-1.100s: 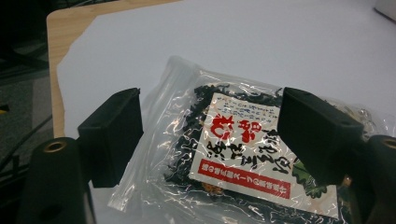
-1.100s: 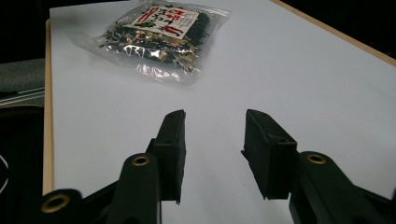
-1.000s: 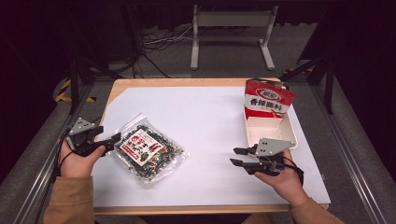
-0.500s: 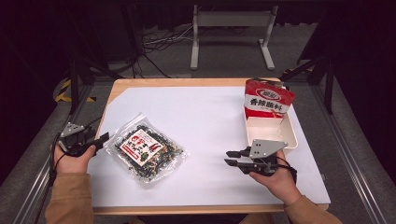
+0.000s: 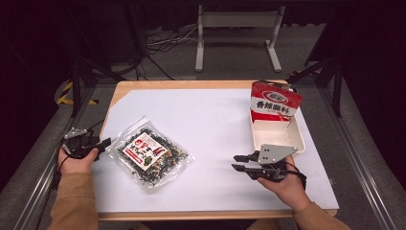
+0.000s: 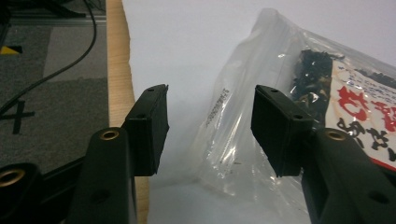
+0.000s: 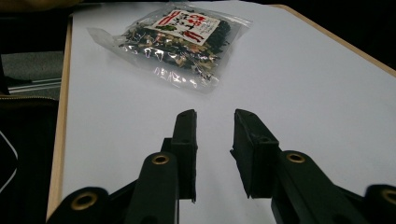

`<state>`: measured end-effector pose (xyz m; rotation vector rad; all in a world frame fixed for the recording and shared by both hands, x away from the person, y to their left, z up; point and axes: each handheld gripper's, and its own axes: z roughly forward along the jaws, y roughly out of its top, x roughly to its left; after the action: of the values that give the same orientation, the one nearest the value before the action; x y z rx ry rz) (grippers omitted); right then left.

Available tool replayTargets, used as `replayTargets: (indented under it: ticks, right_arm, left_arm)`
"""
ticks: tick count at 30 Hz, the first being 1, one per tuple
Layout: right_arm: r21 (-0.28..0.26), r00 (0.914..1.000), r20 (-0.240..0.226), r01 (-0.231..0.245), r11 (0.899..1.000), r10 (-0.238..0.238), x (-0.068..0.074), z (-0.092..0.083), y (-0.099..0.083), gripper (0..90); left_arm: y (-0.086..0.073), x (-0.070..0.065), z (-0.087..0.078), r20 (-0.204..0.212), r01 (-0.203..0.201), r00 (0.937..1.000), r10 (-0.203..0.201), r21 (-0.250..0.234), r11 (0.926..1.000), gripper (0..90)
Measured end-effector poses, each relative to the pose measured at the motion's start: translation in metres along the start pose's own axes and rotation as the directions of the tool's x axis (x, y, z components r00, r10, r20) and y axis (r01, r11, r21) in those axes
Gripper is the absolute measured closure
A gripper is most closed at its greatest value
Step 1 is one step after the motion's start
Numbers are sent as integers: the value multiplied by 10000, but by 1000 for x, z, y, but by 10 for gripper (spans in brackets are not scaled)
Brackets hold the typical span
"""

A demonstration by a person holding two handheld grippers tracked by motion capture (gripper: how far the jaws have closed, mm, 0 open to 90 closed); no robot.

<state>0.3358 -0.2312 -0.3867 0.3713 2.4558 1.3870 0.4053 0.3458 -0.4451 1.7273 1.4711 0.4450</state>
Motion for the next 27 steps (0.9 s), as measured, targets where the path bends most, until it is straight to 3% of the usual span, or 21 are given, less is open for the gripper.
replayTargets:
  ticks: [9,11,17,22,27]
  right_arm:
    - [70,9998,-119,151,9999,-150,1,3,0,700]
    - [78,9998,-134,163,9998,-162,1,3,0,697]
    - [107,9997,-156,203,9997,-201,2,4,0,688]
    - [94,9996,-177,213,9997,-212,2,4,0,683]
    - [92,9995,-202,260,9996,-258,3,5,0,678]
  left_arm:
    - [-6,10,5,400,683,9968,-697,351,9970,567]
    - [-6,10,6,660,874,9936,-913,595,9944,579]
    - [-6,8,8,965,884,9904,-991,1090,9901,640]
    - [-7,8,9,1282,1259,9818,-1398,1110,9858,667]
    - [-7,7,10,1087,1198,9853,-1320,1116,9865,708]
